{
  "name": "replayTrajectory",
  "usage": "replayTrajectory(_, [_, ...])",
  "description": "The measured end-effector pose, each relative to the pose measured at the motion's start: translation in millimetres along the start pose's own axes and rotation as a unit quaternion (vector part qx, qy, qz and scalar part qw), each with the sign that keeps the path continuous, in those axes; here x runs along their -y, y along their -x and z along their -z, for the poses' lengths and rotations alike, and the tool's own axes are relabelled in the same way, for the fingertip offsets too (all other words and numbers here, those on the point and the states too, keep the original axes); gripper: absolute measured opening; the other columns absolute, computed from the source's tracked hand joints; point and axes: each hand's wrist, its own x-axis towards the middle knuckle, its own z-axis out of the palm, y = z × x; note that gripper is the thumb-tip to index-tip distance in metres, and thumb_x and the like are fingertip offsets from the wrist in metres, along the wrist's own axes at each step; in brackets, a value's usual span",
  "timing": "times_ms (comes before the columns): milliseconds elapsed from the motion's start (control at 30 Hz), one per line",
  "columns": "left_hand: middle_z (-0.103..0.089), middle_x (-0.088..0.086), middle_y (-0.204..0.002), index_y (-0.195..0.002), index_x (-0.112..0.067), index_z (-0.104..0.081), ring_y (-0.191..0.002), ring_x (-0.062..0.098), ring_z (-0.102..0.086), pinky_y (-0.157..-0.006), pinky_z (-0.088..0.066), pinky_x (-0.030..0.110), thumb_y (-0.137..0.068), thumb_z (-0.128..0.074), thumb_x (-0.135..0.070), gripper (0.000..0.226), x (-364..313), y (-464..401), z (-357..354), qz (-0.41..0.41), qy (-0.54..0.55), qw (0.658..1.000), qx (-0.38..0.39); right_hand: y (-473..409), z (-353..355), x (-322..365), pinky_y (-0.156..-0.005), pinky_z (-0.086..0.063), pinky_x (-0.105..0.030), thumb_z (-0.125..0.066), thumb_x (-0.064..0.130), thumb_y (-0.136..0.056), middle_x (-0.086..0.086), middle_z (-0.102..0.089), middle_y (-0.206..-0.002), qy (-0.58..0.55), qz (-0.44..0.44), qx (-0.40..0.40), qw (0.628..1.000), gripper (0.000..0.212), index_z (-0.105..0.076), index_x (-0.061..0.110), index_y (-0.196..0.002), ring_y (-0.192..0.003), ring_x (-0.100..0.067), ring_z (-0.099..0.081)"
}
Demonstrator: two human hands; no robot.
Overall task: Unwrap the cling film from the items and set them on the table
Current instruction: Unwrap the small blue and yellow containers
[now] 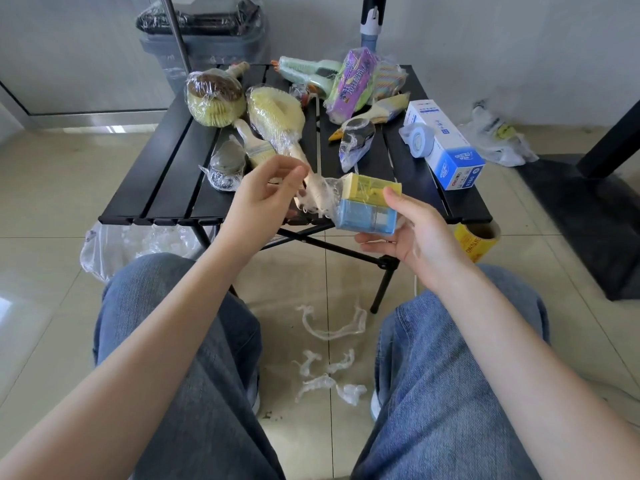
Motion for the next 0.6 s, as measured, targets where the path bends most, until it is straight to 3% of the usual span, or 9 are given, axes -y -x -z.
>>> replayTrajectory(100, [-0.056, -0.012, -0.126, -0.124, -0.038, -0.054, -0.114, 0.001, -0.055, -0.093, -0.049, 0.030, -0.094, -0.056, -0.036, 0.030, 5, 3, 5, -0.031, -0.038, 0.993, 0.104, 0, 1, -1, -0.056, -0.055, -0.028, -0.050, 0.026, -0.097, -0.014, -0.066, -0.098, 0.008, 0.006, -0.019, 1.000, 0.022, -0.056, 0.009, -0.110, -0.067, -0.023, -0.070])
replayTrajectory(167, [-0.051, -0.012, -0.134, -0.135, -0.038, -0.046, -0.120, 0.001, -0.051, -0.096, -0.049, 0.030, -0.089, -0.059, -0.048, 0.049, 4, 4, 1, -0.027, -0.033, 0.985, 0.166, 0, 0, -2, -0.053, -0.052, -0.024, -0.054, 0.029, -0.095, -0.011, -0.068, -0.096, 0.054, 0.017, -0.034, 0.998, 0.023, -0.055, 0.011, -0.109, -0.065, -0.023, -0.070])
replayTrajectory(267, [-0.054, -0.015, -0.124, -0.139, -0.034, -0.041, -0.100, -0.001, -0.061, -0.080, -0.050, 0.019, -0.080, -0.070, -0.048, 0.067, -1, 5, -7, -0.013, -0.012, 0.981, 0.192, 1, -5, -3, -0.054, -0.052, -0.022, -0.060, 0.042, -0.086, -0.006, -0.072, -0.090, 0.112, 0.035, -0.040, 0.992, 0.041, -0.054, 0.012, -0.113, -0.066, -0.024, -0.071])
replayTrajectory(333, [-0.054, -0.017, -0.117, -0.132, -0.033, -0.049, -0.095, 0.002, -0.062, -0.078, -0.052, 0.020, -0.075, -0.075, -0.037, 0.063, -1, 5, -9, -0.017, -0.027, 0.985, 0.170, 3, -6, -2, -0.058, -0.055, -0.025, -0.055, 0.051, -0.081, -0.007, -0.073, -0.089, 0.106, 0.033, -0.029, 0.993, 0.055, -0.053, 0.010, -0.116, -0.071, -0.027, -0.073])
replayTrajectory(433, [-0.059, -0.007, -0.117, -0.120, -0.032, -0.057, -0.090, 0.012, -0.067, -0.077, -0.058, 0.030, -0.075, -0.078, -0.026, 0.050, 1, 6, -6, 0.009, 0.013, 0.987, 0.160, 6, -2, 2, -0.064, -0.060, -0.032, -0.046, 0.040, -0.096, -0.013, -0.073, -0.095, 0.072, 0.022, -0.015, 0.997, 0.038, -0.051, 0.004, -0.110, -0.078, -0.035, -0.073])
replayTrajectory(500, [-0.061, 0.001, -0.117, -0.118, -0.031, -0.059, -0.087, 0.011, -0.068, -0.070, -0.056, 0.024, -0.070, -0.077, -0.029, 0.051, 2, 7, -3, 0.034, 0.046, 0.983, 0.172, 7, 1, 1, -0.066, -0.061, -0.035, -0.048, 0.027, -0.099, -0.015, -0.073, -0.099, 0.079, 0.033, -0.011, 0.996, 0.025, -0.052, 0.003, -0.105, -0.078, -0.037, -0.072])
replayTrajectory(600, [-0.065, 0.007, -0.115, -0.116, -0.029, -0.059, -0.083, 0.007, -0.066, -0.066, -0.050, 0.017, -0.067, -0.076, -0.030, 0.051, 3, 11, 1, 0.040, 0.070, 0.980, 0.180, 7, 5, -1, -0.061, -0.060, -0.034, -0.054, 0.024, -0.097, -0.008, -0.074, -0.081, 0.149, 0.071, -0.030, 0.986, 0.024, -0.054, 0.000, -0.092, -0.071, -0.032, -0.073])
